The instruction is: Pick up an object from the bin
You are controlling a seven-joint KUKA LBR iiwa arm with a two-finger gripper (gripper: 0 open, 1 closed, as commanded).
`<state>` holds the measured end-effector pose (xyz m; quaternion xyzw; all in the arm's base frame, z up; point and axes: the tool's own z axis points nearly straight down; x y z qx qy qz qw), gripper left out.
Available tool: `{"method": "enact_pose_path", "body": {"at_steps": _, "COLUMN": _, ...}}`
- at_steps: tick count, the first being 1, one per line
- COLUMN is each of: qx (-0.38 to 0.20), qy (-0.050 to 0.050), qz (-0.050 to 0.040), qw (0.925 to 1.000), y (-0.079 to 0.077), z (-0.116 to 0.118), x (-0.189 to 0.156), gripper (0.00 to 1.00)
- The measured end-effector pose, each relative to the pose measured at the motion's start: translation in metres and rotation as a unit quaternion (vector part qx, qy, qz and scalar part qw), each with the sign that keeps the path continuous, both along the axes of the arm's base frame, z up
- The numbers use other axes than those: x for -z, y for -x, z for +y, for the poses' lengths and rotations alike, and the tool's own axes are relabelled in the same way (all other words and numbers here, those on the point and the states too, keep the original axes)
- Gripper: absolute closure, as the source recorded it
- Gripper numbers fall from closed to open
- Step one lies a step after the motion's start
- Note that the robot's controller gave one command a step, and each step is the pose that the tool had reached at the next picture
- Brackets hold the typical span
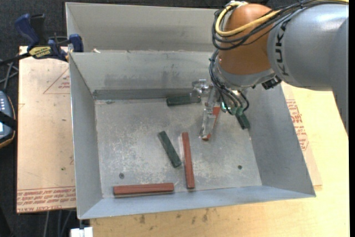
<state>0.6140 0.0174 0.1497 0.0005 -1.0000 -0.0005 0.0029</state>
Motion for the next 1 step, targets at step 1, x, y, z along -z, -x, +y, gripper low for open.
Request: {"method": "enact_pose_path", "body": {"at_steps": 1, "qx": 0.0, "qy": 0.0, "qz": -0.0037, "qw": 1.0, "y": -0.0019, "z": -0.0001, "x": -0.0044, "gripper": 0.0}}
